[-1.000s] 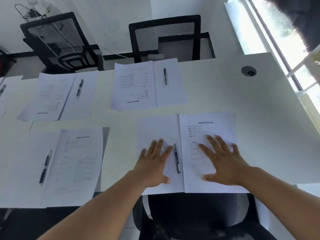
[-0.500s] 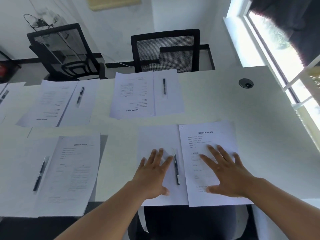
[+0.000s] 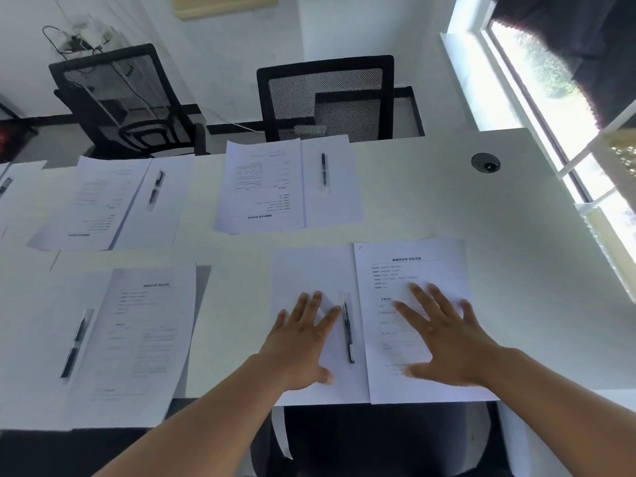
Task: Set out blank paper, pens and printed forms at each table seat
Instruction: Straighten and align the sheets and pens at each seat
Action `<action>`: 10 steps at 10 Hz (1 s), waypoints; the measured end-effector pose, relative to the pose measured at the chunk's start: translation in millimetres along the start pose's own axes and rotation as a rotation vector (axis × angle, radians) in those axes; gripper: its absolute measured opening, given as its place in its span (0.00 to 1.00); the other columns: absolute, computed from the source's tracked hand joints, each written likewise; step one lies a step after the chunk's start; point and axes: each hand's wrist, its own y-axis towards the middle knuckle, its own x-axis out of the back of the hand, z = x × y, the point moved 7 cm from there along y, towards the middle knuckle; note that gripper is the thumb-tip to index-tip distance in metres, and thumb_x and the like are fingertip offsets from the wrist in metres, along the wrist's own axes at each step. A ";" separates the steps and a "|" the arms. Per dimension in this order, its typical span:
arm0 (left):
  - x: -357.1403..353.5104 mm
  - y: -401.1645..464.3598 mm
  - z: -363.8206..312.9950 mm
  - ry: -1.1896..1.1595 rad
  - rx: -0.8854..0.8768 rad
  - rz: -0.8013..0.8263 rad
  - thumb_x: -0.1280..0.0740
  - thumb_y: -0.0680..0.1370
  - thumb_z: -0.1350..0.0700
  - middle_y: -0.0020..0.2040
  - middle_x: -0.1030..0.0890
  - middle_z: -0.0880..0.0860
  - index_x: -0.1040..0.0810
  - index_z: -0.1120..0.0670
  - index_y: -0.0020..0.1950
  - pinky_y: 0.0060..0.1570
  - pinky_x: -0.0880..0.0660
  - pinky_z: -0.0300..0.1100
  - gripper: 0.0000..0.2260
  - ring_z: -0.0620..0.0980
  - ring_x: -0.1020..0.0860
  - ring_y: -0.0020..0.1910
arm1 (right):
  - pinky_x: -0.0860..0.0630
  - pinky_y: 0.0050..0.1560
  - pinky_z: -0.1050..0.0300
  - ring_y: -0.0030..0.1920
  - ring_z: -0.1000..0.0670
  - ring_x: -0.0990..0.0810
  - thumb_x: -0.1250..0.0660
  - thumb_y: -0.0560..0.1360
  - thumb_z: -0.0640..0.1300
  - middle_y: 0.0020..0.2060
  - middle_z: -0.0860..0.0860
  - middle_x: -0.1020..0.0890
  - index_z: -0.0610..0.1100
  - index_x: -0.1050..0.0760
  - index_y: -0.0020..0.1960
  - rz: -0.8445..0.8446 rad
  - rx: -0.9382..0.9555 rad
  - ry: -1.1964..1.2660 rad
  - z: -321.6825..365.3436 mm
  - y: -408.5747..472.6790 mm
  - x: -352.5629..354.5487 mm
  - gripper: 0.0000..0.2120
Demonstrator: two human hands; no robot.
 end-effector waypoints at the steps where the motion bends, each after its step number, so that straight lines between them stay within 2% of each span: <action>1: 0.6 0.0 0.0 0.002 0.001 0.000 0.25 0.80 0.39 0.86 0.75 0.52 0.66 0.42 0.88 0.87 0.59 0.62 0.55 0.56 0.73 0.85 | 0.62 0.82 0.28 0.80 0.43 0.80 0.41 0.75 0.79 0.79 0.50 0.81 0.61 0.74 0.83 0.004 -0.003 0.006 0.0 0.5 0.0 0.55; 10: 5.6 3.3 2.5 0.004 -0.012 -0.024 0.22 0.78 0.40 0.87 0.73 0.53 0.66 0.42 0.88 0.87 0.57 0.62 0.58 0.56 0.71 0.86 | 0.60 0.81 0.25 0.80 0.43 0.81 0.41 0.74 0.79 0.79 0.51 0.82 0.60 0.75 0.83 0.034 -0.013 0.023 -0.3 2.0 -1.0 0.56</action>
